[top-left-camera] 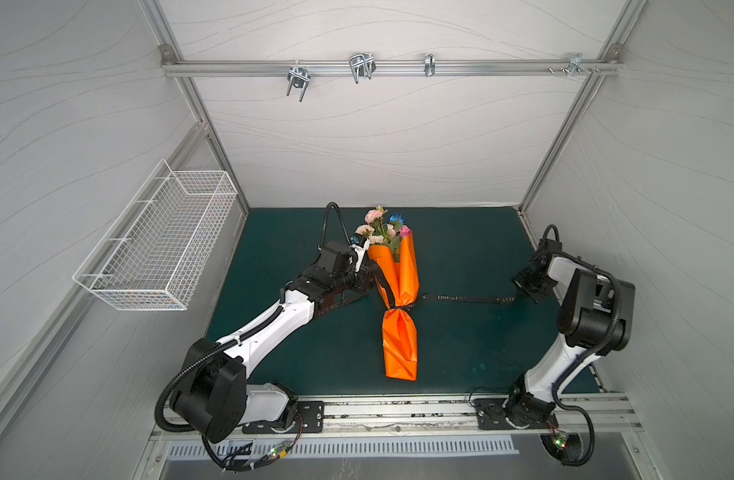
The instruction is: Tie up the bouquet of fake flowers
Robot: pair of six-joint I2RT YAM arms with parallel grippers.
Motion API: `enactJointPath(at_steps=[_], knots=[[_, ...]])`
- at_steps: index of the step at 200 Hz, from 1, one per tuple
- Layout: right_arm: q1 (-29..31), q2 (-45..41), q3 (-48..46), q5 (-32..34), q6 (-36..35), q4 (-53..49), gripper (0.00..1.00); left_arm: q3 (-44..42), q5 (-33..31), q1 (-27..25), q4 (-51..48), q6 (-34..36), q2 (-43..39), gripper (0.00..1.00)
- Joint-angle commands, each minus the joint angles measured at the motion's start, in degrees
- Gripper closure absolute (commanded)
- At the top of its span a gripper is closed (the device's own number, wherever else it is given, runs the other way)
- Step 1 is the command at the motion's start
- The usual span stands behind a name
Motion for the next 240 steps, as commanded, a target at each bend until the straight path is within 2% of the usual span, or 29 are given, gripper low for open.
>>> enactJointPath(at_steps=[1, 27, 73, 107, 150, 188, 240], knots=[[0.29, -5.45, -0.36, -8.85, -0.64, 3.66, 1.00, 2.70, 2.56, -0.43, 1.32, 0.83, 0.95, 1.00], [4.65, -11.84, 1.84, -15.00, -1.98, 5.86, 1.00, 2.82, 2.83, -1.08, 0.85, 1.98, 1.70, 1.00], [21.54, -14.84, 10.63, -21.36, -5.72, 7.93, 1.00, 2.92, 4.37, -3.26, 2.48, 3.83, 1.88, 1.00], [34.05, -8.67, 19.06, -27.87, -7.24, 11.39, 1.00, 2.81, 5.07, -5.50, 3.97, 5.93, 1.54, 1.00], [45.76, 0.97, 31.42, -35.52, -7.87, 12.41, 1.00, 1.85, 5.16, -7.75, 5.92, 8.10, 0.36, 1.00], [52.95, 7.23, 42.05, -39.22, -8.68, 8.24, 1.00, -0.59, 5.11, -8.58, 7.94, 8.82, -2.07, 1.00], [58.90, 12.21, 58.14, -38.18, -11.05, 0.51, 1.00, -3.66, 5.95, -9.02, 10.27, 10.21, -3.31, 1.00]])
